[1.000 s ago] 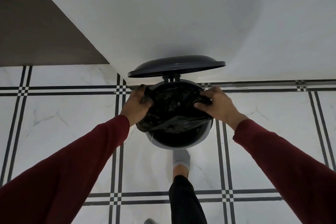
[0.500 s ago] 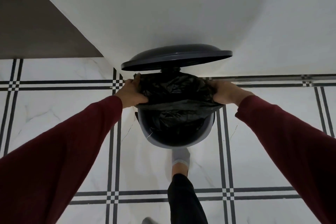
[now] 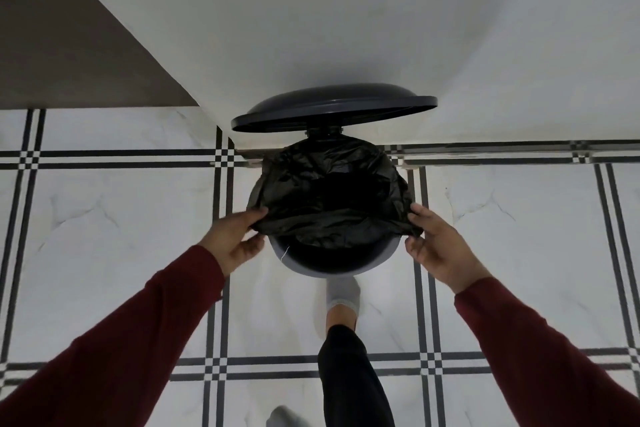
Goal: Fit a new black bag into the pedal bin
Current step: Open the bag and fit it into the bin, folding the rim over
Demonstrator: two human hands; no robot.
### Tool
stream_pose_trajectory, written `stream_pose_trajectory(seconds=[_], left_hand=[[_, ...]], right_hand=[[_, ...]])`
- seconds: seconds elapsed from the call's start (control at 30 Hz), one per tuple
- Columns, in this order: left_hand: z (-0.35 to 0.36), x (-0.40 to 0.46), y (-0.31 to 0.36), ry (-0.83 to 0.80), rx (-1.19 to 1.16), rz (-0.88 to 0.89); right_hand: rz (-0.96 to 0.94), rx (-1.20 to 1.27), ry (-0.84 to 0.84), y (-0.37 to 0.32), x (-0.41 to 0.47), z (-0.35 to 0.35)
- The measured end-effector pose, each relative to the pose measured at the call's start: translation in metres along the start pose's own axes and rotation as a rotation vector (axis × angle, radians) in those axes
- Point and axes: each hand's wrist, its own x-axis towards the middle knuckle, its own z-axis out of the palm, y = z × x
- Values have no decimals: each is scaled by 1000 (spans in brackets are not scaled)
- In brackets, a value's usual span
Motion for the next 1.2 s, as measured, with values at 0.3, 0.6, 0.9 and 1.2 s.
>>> stream_pose_trajectory(seconds=[0.3, 0.6, 0.9, 1.2], left_hand=[[0, -13, -31, -29, -379, -199], [17, -16, -66, -106, -256, 23], [10, 0, -99, 312, 323, -43], [22, -11, -89, 109, -613, -166]], right_hand=[[3, -259, 144, 13, -17, 1], [126, -461, 195, 20, -7, 8], [193, -107, 201, 31, -18, 16], [204, 214, 266, 53, -16, 17]])
